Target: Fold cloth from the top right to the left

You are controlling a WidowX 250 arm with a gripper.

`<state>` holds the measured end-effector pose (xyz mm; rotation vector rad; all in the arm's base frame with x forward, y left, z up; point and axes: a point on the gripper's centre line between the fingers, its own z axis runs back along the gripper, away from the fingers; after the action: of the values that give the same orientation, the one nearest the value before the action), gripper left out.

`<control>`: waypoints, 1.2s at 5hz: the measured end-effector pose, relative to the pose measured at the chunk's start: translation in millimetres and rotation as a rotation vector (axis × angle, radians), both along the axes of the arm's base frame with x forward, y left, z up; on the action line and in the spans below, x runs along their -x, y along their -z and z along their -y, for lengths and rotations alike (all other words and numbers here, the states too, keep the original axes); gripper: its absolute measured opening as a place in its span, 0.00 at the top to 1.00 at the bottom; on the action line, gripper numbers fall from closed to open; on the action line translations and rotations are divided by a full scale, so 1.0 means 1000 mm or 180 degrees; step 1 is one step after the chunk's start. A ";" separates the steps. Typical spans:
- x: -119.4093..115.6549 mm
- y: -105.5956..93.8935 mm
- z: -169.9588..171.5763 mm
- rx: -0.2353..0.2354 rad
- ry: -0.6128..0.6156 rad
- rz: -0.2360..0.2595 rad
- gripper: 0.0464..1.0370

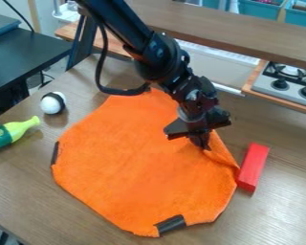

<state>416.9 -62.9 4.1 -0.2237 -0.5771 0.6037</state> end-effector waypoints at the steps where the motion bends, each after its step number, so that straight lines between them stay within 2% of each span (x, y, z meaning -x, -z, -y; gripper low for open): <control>1: -0.002 -0.020 0.007 0.0156 0.0069 0.0105 1.00; 2: -0.009 -0.075 -0.003 0.0463 -0.0028 0.0419 1.00; 3: -0.001 -0.097 -0.019 0.0656 -0.0096 0.0517 1.00; 4: 0.015 -0.097 -0.039 0.0715 -0.0091 0.0419 1.00; 5: 0.034 -0.085 -0.062 0.0728 -0.0058 0.0257 1.00; 6: 0.057 -0.087 -0.095 0.0761 -0.0048 0.0233 1.00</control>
<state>359.4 32.5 91.2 -0.4684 -0.5772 0.6813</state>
